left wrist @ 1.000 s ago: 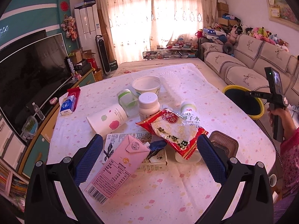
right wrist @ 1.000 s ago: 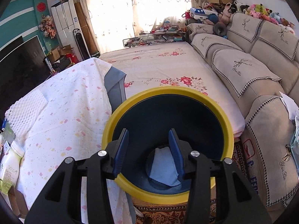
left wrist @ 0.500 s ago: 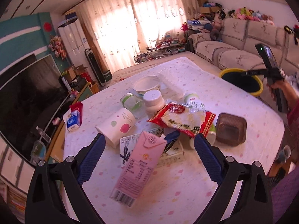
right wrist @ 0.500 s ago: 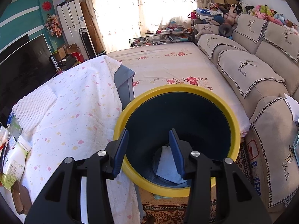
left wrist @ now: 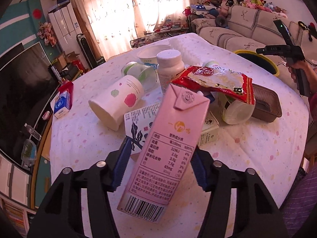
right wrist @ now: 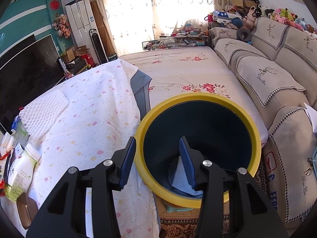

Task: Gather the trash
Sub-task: 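Grasp the pink milk carton with the left gripper and lift it, then carry the pink carton over the bin and release it with the left gripper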

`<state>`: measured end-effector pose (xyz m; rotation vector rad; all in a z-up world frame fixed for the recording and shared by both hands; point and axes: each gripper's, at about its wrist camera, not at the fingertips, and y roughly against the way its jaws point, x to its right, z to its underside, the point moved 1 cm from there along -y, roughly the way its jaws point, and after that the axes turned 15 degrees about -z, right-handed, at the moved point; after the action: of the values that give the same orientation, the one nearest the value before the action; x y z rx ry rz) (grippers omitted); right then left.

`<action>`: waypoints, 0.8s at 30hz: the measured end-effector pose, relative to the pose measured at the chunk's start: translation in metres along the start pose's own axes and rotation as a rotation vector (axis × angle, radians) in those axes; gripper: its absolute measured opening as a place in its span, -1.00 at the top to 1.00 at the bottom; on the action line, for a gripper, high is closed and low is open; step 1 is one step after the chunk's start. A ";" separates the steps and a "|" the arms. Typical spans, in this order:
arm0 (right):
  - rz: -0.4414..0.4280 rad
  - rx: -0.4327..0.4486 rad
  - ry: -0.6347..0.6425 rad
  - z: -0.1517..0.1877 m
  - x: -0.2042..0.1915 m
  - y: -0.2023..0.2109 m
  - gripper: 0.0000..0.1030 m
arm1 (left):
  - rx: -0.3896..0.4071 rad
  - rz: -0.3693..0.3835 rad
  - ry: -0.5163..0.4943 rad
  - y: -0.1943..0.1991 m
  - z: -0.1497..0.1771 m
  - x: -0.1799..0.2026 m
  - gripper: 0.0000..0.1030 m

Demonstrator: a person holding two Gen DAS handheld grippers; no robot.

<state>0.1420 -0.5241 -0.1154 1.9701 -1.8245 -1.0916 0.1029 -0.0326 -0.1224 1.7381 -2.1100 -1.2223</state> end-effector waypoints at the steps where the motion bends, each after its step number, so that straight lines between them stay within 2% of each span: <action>1: -0.003 -0.001 0.000 0.001 -0.001 0.000 0.15 | -0.004 0.000 0.011 -0.001 0.001 -0.001 0.04; 6: -0.020 0.002 0.002 0.002 -0.003 0.001 0.15 | -0.031 0.004 0.070 0.006 -0.002 -0.002 0.22; 14: -0.036 0.028 -0.002 0.001 -0.002 0.009 0.15 | 0.002 -0.019 0.111 0.039 -0.030 0.005 0.23; 19: -0.038 0.056 0.010 0.001 -0.003 0.023 0.15 | 0.030 0.019 0.138 0.051 -0.067 0.021 0.24; 24: -0.020 0.097 0.017 0.001 0.004 0.045 0.15 | 0.077 0.068 0.096 0.047 -0.120 0.069 0.23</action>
<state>0.1077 -0.5359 -0.0893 2.0485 -1.8863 -1.0062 0.1146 -0.1511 -0.0383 1.7038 -2.1687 -1.0319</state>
